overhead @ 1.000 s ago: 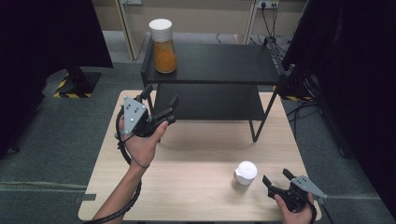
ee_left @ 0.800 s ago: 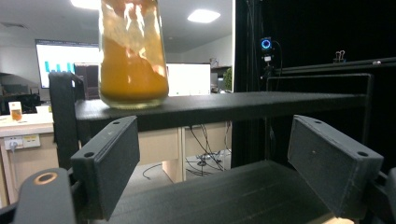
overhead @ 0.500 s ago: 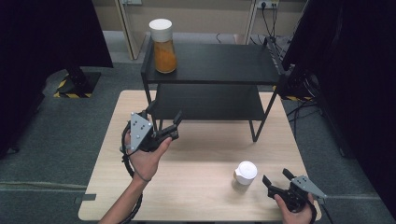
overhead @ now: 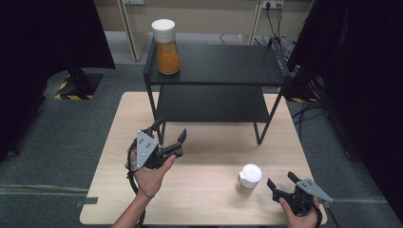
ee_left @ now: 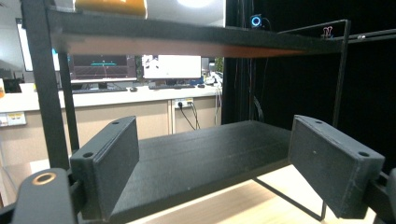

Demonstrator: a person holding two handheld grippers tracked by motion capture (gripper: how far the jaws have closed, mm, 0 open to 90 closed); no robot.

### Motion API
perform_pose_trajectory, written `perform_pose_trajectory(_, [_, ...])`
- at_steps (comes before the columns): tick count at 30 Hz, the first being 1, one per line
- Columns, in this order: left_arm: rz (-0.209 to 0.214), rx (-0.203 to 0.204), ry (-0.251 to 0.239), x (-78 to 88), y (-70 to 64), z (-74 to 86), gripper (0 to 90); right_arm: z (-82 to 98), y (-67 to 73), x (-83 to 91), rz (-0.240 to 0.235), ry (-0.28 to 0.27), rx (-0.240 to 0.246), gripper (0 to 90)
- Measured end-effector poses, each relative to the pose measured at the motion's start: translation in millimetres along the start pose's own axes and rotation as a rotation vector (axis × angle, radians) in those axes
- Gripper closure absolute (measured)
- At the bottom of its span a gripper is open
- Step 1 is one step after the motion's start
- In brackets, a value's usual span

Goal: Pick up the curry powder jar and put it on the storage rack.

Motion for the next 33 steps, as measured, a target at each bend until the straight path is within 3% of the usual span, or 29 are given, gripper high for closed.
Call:
perform_pose_trajectory(11, [0.002, 0.023, 0.074, 18.7, -2.8, 38.8, 15.3, 0.0, 0.6, 0.0, 0.000, 0.001, 0.002, 6.6])
perform_pose_trajectory(33, [0.016, 0.044, 0.210, 29.9, -3.7, 87.6, 15.2, 0.0, 1.9, -0.4, 0.002, 0.005, 0.012, 6.5])
Point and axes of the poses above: each handheld gripper's, and its own axes: x roughly backward along the jaws, z roughly out of its underside, y roughly to its left, the point moved 7 cm from there along -x, roughly forward along the jaws, and after that the axes turned 8 degrees about -x, right-handed, at the moved point
